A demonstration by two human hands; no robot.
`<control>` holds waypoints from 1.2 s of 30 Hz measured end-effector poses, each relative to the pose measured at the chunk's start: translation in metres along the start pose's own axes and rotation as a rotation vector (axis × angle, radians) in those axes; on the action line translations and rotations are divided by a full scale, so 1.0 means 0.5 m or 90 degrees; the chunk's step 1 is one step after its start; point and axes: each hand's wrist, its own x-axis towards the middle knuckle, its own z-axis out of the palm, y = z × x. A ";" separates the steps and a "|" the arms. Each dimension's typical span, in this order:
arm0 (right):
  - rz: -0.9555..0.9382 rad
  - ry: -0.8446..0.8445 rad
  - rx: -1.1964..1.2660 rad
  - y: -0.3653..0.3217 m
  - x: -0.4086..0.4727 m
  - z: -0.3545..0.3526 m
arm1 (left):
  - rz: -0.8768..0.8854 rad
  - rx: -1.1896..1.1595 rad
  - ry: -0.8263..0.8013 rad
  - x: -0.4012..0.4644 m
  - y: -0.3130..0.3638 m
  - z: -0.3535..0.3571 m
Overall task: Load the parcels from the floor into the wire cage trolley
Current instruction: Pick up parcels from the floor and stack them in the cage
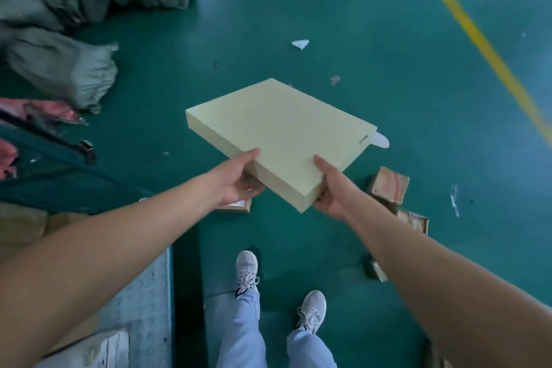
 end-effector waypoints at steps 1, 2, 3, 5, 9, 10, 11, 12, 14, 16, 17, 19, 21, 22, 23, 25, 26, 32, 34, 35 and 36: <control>-0.003 -0.009 -0.033 -0.016 -0.024 -0.005 | 0.015 -0.042 0.017 -0.027 0.015 -0.012; -0.012 -0.029 -0.087 -0.035 -0.074 0.005 | 0.045 -0.097 0.041 -0.085 0.031 -0.042; -0.016 -0.039 -0.117 -0.050 -0.091 0.000 | 0.056 -0.136 0.052 -0.110 0.046 -0.060; -0.030 -0.075 -0.178 -0.078 -0.149 0.010 | 0.080 -0.199 0.083 -0.187 0.068 -0.122; -0.032 -0.135 -0.311 -0.105 -0.239 0.062 | 0.100 -0.284 0.139 -0.328 0.063 -0.275; -0.021 -0.142 -0.336 -0.107 -0.250 0.074 | 0.097 -0.281 0.151 -0.352 0.055 -0.308; -0.012 -0.156 -0.368 -0.102 -0.264 0.096 | 0.100 -0.280 0.165 -0.385 0.044 -0.347; -0.003 -0.173 -0.404 -0.093 -0.280 0.123 | 0.109 -0.278 0.185 -0.420 0.029 -0.393; 0.021 -0.203 -0.458 -0.069 -0.299 0.169 | 0.114 -0.247 0.229 -0.476 -0.006 -0.468; 0.039 -0.229 -0.506 -0.042 -0.314 0.217 | 0.103 -0.216 0.251 -0.527 -0.044 -0.534; 0.046 -0.247 -0.537 -0.019 -0.323 0.258 | 0.104 -0.212 0.263 -0.567 -0.071 -0.580; 0.061 -0.276 -0.580 0.021 -0.332 0.316 | 0.094 -0.209 0.281 -0.621 -0.115 -0.646; 0.075 -0.306 -0.626 0.075 -0.346 0.386 | 0.093 -0.227 0.301 -0.680 -0.167 -0.715; 0.083 -0.320 -0.650 0.109 -0.352 0.425 | 0.091 -0.243 0.316 -0.712 -0.197 -0.751; 0.088 -0.335 -0.670 0.141 -0.359 0.460 | 0.092 -0.253 0.332 -0.739 -0.224 -0.782; 0.102 -0.371 -0.714 0.217 -0.379 0.537 | 0.090 -0.286 0.360 -0.797 -0.285 -0.854; 0.108 -0.390 -0.734 0.257 -0.390 0.580 | 0.092 -0.305 0.374 -0.825 -0.318 -0.895; 0.118 -0.483 -0.826 0.484 -0.464 0.803 | 0.122 -0.396 0.455 -0.978 -0.481 -1.100; 0.118 -0.509 -0.857 0.545 -0.486 0.863 | 0.139 -0.439 0.464 -1.019 -0.523 -1.146; 0.119 -0.513 -0.872 0.581 -0.500 0.897 | 0.145 -0.459 0.473 -1.041 -0.549 -1.171; 0.120 -0.520 -0.886 0.609 -0.511 0.925 | 0.150 -0.477 0.479 -1.057 -0.569 -1.190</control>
